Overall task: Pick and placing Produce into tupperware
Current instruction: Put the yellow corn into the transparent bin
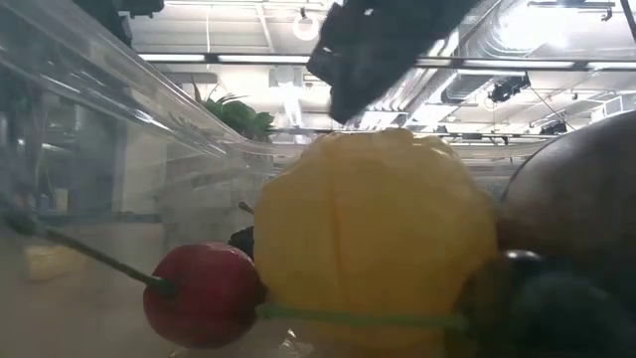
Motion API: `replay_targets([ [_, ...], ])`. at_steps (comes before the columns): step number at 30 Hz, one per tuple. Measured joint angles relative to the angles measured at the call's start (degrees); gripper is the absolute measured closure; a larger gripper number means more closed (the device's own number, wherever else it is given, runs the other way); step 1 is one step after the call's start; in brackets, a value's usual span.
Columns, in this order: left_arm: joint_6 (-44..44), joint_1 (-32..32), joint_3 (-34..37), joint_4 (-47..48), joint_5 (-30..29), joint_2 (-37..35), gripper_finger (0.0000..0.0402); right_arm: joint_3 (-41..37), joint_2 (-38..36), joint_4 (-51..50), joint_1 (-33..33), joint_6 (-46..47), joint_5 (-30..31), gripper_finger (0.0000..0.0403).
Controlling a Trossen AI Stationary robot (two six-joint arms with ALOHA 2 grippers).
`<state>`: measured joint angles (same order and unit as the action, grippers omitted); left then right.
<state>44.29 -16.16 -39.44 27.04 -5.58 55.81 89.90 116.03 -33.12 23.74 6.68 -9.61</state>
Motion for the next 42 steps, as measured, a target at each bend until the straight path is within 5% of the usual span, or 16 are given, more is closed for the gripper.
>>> replay_targets([
  [10,-6.79,0.00,0.00,-5.12,7.57,-5.14,0.0396,13.07,-0.06,-0.29,-4.00,2.31,3.71,0.0286],
  [15,-8.04,-0.03,0.00,-8.63,12.42,-10.03,0.0396,22.51,-0.33,-10.38,-4.62,0.72,8.80,0.0286],
  [21,-9.93,0.00,-0.01,-10.28,6.67,-17.05,0.0396,31.02,-6.28,-22.05,-4.66,-0.45,21.47,0.0286],
  [28,-13.13,-0.24,-0.02,-19.69,6.46,-15.78,0.0396,31.18,-16.60,-28.35,-4.67,4.01,30.20,0.0286],
  [33,-13.12,-6.06,-0.04,-26.97,7.27,-10.70,0.0397,31.18,-20.11,-39.01,-1.92,9.73,39.97,0.0286],
  [38,-12.06,-13.40,-0.04,-26.82,-0.42,-6.16,0.0397,30.97,-20.44,-47.39,1.52,15.75,47.60,0.0286],
  [42,-10.26,-17.23,-5.27,-19.27,-6.01,-2.91,0.0397,22.52,-23.12,-45.81,3.42,19.51,50.77,0.0286],
])
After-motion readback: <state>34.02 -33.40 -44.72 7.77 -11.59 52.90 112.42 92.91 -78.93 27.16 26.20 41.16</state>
